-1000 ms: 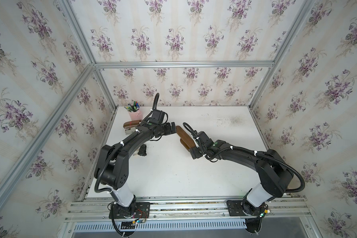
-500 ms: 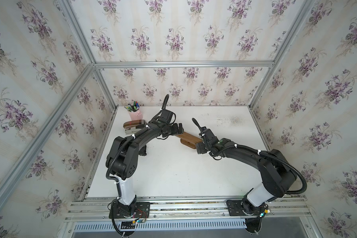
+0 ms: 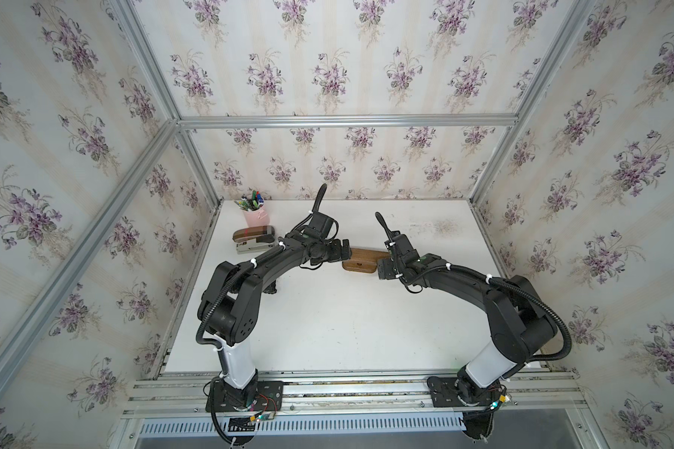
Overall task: Place watch on stand
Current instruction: Move the stand to the center of the board.
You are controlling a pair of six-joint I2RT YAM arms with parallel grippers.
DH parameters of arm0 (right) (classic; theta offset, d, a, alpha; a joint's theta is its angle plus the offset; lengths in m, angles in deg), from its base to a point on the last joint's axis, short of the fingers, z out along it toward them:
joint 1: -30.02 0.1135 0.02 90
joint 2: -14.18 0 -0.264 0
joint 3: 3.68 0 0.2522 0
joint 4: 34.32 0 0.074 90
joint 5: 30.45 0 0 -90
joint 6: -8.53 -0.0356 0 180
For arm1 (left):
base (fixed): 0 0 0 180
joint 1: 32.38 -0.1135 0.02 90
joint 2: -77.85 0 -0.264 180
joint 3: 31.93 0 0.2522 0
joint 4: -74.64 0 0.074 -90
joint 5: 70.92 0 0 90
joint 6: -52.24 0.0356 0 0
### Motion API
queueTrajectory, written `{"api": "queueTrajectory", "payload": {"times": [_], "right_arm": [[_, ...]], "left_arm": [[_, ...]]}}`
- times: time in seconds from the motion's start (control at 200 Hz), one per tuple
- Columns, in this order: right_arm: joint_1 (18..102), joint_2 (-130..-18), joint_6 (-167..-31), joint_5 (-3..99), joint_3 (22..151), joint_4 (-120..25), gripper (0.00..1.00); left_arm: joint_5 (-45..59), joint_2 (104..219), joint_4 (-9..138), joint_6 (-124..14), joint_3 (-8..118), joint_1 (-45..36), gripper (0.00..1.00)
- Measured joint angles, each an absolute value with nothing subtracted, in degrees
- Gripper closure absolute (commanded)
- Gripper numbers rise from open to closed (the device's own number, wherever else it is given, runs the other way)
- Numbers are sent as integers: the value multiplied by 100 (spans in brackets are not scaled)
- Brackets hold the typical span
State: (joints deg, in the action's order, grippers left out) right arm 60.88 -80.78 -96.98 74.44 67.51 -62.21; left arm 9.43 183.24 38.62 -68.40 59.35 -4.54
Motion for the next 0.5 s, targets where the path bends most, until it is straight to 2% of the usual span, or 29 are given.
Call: {"api": "queueTrajectory", "payload": {"times": [0.31,0.5], "right_arm": [[5810,-8115,-9829,7399,6733,-6210,6],[5985,-7510,-9821,7167,6399,-6184,6]], "left_arm": [[1026,17950,3814,-6934,5751,-371,0],[1514,16848,3302,-6931,5308,-358,0]]}}
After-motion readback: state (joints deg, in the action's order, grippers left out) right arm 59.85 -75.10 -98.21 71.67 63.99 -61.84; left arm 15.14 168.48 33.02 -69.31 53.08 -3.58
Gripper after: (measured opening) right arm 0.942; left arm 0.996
